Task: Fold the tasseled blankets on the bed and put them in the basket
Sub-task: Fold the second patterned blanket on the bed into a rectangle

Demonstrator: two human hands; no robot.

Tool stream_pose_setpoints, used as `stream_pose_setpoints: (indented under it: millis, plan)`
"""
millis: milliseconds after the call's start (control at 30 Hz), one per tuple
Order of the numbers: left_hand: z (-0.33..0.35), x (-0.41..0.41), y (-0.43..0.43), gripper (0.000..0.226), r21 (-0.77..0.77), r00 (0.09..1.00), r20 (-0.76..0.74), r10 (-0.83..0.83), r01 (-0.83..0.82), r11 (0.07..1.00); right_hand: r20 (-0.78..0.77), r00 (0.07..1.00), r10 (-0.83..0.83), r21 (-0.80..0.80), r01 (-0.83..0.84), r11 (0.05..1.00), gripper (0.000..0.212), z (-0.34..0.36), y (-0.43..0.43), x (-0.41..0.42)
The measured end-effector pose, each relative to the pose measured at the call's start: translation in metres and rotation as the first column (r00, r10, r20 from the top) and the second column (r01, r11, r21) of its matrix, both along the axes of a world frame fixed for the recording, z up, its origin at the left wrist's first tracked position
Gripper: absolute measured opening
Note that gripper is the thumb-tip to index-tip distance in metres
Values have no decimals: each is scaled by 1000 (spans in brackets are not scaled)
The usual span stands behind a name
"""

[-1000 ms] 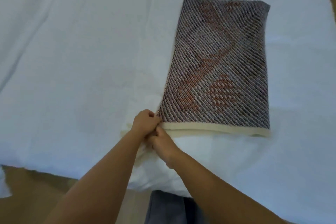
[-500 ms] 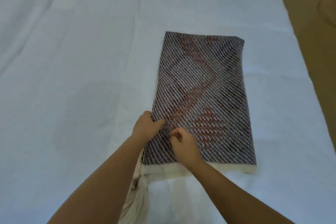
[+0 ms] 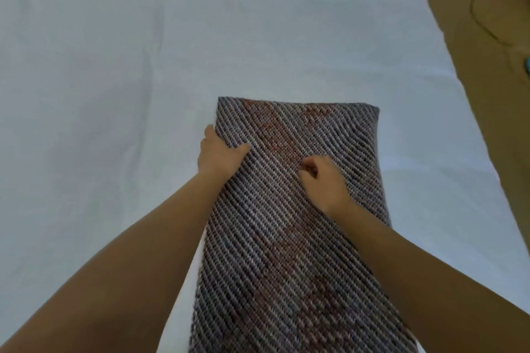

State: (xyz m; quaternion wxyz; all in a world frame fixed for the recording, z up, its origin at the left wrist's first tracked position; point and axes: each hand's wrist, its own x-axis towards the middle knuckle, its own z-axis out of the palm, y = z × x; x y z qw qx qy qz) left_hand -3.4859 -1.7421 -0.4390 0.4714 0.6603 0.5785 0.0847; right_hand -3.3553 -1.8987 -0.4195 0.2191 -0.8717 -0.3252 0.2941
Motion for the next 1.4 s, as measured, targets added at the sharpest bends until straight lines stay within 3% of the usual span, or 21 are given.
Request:
stream_pose_setpoints:
  millis: [100,167,233,333,400,533,600,667,733,833,967,1100,1200,1300,1400]
  plan:
    - [4,25,38,97,-122,986,118,119,-105,987,190,981,-42,57,32,998,41,-5,11,42]
    - [7,39,59,87,-239,972,173,162,-119,964,311,943,-114,89,91,992,48,-7,15,72]
    - [9,49,72,75,-314,969,196,150,-83,946,347,931,-117,13,120,993,60,-12,23,101]
    - [11,61,81,43,-232,970,200,141,-93,968,308,948,81,-250,-2,968,75,-23,32,132]
    - [11,65,87,25,-132,965,213,152,-125,983,274,950,151,-330,-55,942,86,-29,37,146]
    - [0,55,96,20,37,964,169,205,-214,976,187,982,-31,-286,84,955,98,-23,43,174]
    - [-6,53,93,39,50,978,102,180,-186,981,3,988,-151,-196,149,969,95,-17,47,183]
    - [-6,57,92,54,-49,985,75,153,-149,988,-201,953,-227,-109,208,972,90,-13,51,185]
    - [0,61,92,51,-152,990,96,105,-90,984,-230,937,-263,-72,253,965,78,-12,53,182]
    - [12,60,88,29,-223,981,128,146,-115,968,-215,925,-314,46,331,942,44,-10,48,171]
    - [18,51,65,23,-246,948,216,232,-177,953,-99,952,-288,201,303,932,25,-6,31,151]
    - [19,34,35,27,-138,927,272,257,-227,964,12,958,-287,310,270,912,22,-3,-3,126]
    - [25,12,6,15,-13,941,258,219,-223,975,87,953,-289,295,253,922,24,-3,-39,107]
    - [35,-11,-25,23,227,976,189,105,-148,963,170,950,-264,267,213,940,22,0,-74,92]
    - [45,-32,-50,25,311,982,176,63,-116,943,245,945,-216,252,153,956,24,6,-104,80]
